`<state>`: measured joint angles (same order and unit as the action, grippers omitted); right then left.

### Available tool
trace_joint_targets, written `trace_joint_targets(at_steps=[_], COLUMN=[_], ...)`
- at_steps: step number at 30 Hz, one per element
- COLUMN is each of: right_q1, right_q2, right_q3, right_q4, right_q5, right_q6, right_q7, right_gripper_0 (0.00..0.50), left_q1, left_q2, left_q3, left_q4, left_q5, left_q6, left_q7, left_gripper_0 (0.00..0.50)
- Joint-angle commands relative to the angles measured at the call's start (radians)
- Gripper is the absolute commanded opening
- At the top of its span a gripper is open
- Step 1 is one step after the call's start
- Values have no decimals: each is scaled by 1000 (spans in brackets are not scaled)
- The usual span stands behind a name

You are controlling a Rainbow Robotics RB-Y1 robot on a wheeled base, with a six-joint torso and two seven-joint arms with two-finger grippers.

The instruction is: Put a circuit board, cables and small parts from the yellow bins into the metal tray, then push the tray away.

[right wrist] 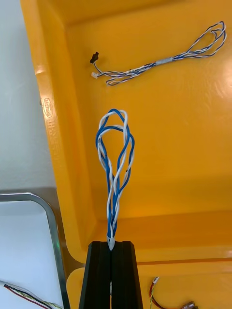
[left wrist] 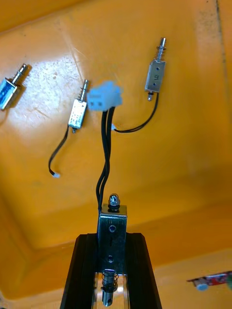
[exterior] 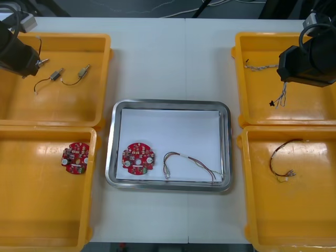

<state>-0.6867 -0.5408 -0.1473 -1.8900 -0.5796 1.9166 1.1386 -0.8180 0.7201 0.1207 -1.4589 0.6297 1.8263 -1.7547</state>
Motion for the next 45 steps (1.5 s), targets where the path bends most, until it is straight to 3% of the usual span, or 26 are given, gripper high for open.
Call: trace_joint_targets(at_steps=[1, 18, 25, 32, 45], right_q1=[4, 7, 7, 7, 7], right_q2=[-54, -62, -62, -62, -62], right_q3=[17, 18, 18, 18, 18], right_q4=[-43, -41, -40, -40, -40], right_q5=[-11, -28, -26, -26, -26], right_q6=[3, 3, 3, 3, 3], right_q7=[-51, -62, -68, -68, -68], right_gripper_0=[0, 0, 0, 0, 0], left_q1=[36, 63, 77, 77, 82], left_q2=[38, -18, -41, -80, -159], left_q3=[25, -101, -222, -345, -481], left_q4=[-127, -342, -403, -439, -445], left_q5=[36, 113, 114, 54, -51], left_q6=[73, 94, 59, 13, -27], left_q7=[136, 448, 612, 739, 834], left_gripper_0=[0, 0, 0, 0, 0])
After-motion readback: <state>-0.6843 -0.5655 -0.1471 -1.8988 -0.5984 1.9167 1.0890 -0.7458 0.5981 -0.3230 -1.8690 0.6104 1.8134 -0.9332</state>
